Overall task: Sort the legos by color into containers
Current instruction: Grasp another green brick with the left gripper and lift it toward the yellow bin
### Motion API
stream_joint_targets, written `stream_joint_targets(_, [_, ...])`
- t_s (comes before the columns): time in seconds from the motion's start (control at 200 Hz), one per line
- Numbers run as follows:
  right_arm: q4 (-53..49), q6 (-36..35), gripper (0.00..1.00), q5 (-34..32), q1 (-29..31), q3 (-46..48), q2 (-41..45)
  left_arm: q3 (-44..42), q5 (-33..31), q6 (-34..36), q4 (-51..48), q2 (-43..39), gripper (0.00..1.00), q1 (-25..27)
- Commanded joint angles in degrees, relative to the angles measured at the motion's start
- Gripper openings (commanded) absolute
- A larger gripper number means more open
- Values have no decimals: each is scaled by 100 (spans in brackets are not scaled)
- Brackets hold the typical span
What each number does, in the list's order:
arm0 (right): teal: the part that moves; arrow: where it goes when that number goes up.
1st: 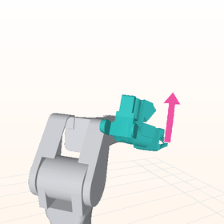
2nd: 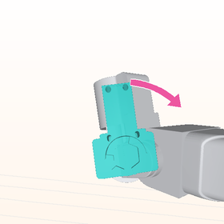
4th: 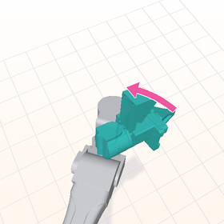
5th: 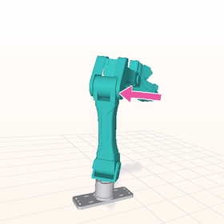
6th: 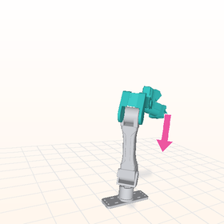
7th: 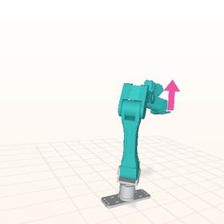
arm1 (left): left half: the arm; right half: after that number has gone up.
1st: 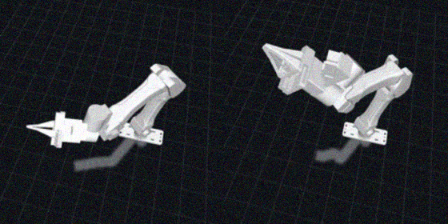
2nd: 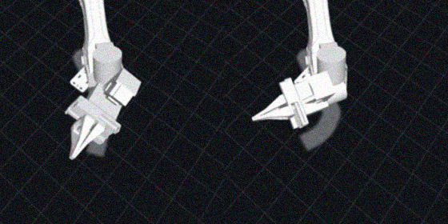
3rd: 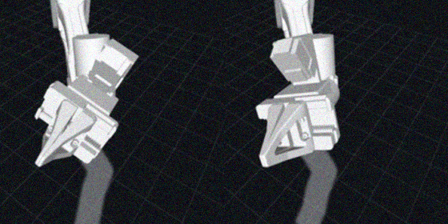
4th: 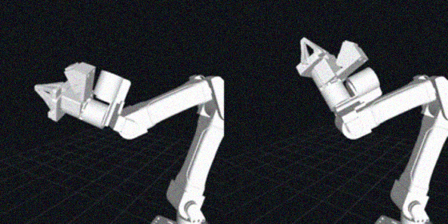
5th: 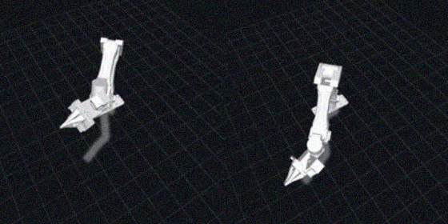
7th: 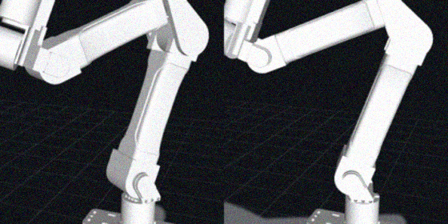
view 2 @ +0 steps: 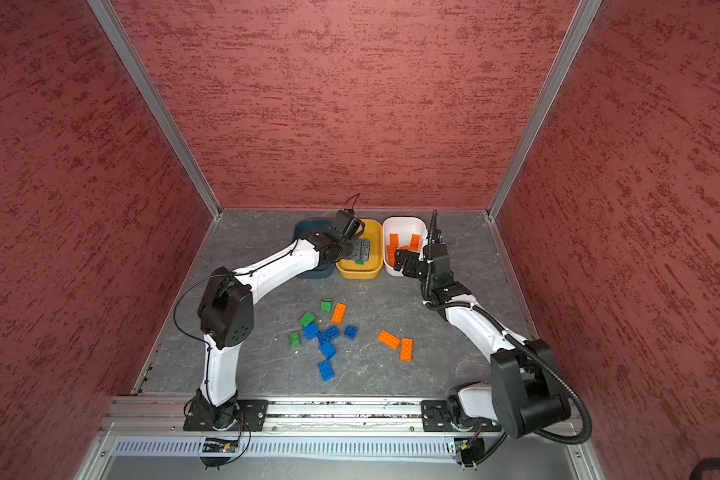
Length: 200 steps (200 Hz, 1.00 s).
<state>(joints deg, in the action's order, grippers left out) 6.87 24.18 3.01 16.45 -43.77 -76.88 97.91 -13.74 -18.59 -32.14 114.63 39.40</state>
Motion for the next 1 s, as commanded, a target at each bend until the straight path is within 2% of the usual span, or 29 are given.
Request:
stream_joint_targets(0.0, [405, -82, 99, 458, 330, -135, -161, -591, -371, 150, 257, -439, 100, 89])
stream_joint_targets(0.085, [377, -54, 99, 297, 638, -230, -369, -1088, -440, 170, 219, -784, 99, 88])
stream_joint_targets(0.21, [285, 67, 99, -56, 1001, -389, -609, -1798, -102, -7, 21, -1260, 99, -101])
stream_joint_targets(0.451, [373, 148, 99, -538, 1054, -461, -746, -2909, 813, 316, -124, -1637, 99, -136])
stream_joint_targets(0.556, [420, 93, 99, -636, 1052, -469, -732, -3032, 903, 314, -228, -1490, 100, -142])
stream_joint_targets(0.651, [413, 85, 99, -664, 1053, -478, -741, -3003, 938, 296, -232, -1264, 94, -131])
stream_joint_targets(0.877, [336, 89, 99, -746, 1053, -435, -702, -2772, 689, -4, -511, -759, 70, -151])
stream_joint_targets(0.997, [324, 60, 99, -780, 1049, -406, -696, -2753, 579, -37, -561, -604, 61, -82])
